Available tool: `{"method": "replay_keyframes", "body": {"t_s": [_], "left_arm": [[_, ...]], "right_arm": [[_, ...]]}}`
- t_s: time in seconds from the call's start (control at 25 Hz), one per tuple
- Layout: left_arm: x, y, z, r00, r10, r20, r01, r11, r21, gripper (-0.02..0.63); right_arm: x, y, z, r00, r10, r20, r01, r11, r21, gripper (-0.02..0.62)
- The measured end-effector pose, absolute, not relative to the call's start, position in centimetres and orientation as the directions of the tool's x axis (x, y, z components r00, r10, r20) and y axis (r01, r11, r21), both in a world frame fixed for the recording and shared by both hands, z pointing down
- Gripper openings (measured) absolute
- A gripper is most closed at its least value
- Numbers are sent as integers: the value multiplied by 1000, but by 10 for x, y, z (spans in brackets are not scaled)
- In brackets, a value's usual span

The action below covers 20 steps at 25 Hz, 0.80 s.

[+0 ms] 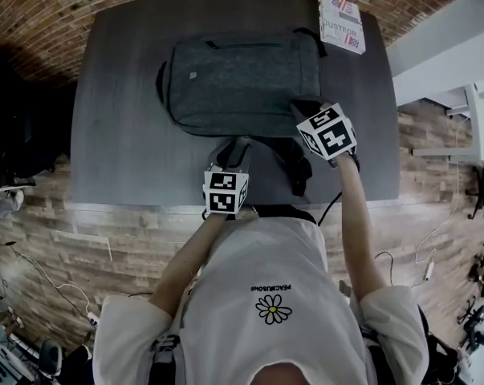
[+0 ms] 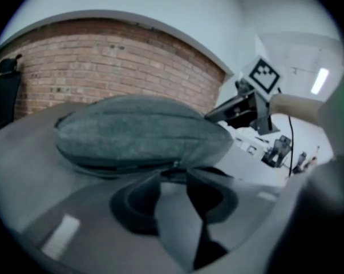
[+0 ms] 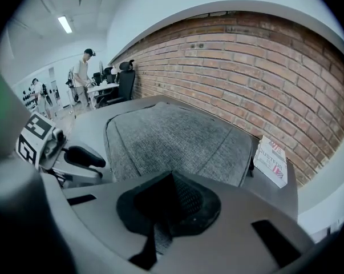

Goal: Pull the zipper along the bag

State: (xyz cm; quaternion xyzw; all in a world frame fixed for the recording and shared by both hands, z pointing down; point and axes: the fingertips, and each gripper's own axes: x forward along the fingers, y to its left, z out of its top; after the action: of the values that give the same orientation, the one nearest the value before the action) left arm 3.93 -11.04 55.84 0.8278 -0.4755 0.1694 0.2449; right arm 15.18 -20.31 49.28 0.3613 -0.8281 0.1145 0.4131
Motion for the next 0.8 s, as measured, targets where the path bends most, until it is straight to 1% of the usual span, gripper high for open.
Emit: {"method": "replay_keyframes", "body": {"t_s": [0.12, 0.24, 0.28, 0.36, 0.44, 0.56, 0.68, 0.8], "left_arm": [[51, -114, 581, 516, -645, 563, -856, -391, 337, 144], [52, -125, 583, 493, -662, 565, -869, -353, 345, 153], [53, -128, 583, 492, -661, 566, -870, -352, 345, 171], [56, -132, 584, 495, -651, 575, -869, -363, 337, 186], [56, -135, 586, 481, -645, 594, -877, -361, 318, 182], [51, -142, 591, 428, -644, 634, -903, -321, 283, 98], [53, -144, 596, 410, -626, 664, -909, -336, 246, 76], [57, -141, 596, 445, -602, 663, -886, -401, 231, 55]], "right_arm": [[153, -204, 493, -400, -507, 763, -699, 707, 104, 0], [152, -204, 492, -405, -508, 760, -703, 705, 96, 0], [152, -204, 492, -407, -508, 759, -704, 704, 94, 0], [152, -203, 492, -408, -506, 759, -706, 702, 88, 0], [152, -203, 492, -409, -508, 758, -710, 699, 85, 0], [152, -204, 492, -411, -514, 753, -718, 691, 80, 0], [153, -205, 492, -412, -517, 750, -723, 686, 76, 0], [153, -204, 493, -413, -519, 748, -725, 685, 74, 0]]}}
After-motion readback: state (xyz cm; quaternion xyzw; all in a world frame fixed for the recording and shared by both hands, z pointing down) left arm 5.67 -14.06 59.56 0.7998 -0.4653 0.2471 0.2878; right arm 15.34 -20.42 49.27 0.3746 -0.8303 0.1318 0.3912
